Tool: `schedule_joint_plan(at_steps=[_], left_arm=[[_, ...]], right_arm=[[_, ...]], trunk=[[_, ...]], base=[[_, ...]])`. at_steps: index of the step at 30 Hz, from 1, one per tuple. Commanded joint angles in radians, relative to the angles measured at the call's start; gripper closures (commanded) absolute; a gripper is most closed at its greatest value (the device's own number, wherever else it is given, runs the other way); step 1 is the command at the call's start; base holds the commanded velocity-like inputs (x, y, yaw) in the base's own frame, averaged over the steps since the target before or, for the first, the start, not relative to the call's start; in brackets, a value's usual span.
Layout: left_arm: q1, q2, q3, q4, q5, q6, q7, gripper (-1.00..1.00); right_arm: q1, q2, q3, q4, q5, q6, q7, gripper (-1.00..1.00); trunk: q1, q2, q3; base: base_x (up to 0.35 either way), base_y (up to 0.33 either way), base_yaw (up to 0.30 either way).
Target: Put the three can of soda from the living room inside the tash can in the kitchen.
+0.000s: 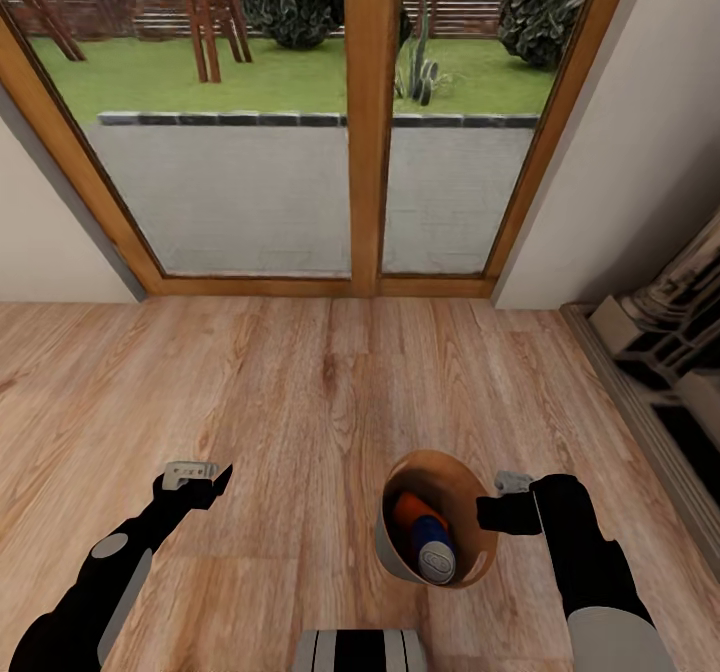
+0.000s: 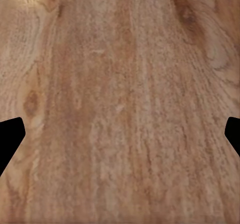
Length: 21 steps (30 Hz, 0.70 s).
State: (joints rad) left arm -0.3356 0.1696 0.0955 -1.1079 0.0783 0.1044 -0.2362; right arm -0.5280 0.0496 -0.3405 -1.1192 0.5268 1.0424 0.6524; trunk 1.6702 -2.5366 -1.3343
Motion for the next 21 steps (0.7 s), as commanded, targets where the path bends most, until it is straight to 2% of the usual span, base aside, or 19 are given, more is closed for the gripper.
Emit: schedule_joint_plan(at_steps=[1,21], left_arm=[[0.000,0.000,0.000,0.000,0.000,0.000,0.000,-1.00],[0.000,-0.001,0.000,0.000,-0.001,0.000,0.000,-1.00]], right_arm=[[0.000,0.001,0.000,0.009,-0.030,0.005,0.006,1.00],[0.000,0.006,0.002,0.009,-0.030,0.005,0.006,1.00]], trunk=[[0.000,0.000,0.000],[0.000,0.000,0.000]], base=[[0.000,0.000,0.000],[0.000,0.000,0.000]])
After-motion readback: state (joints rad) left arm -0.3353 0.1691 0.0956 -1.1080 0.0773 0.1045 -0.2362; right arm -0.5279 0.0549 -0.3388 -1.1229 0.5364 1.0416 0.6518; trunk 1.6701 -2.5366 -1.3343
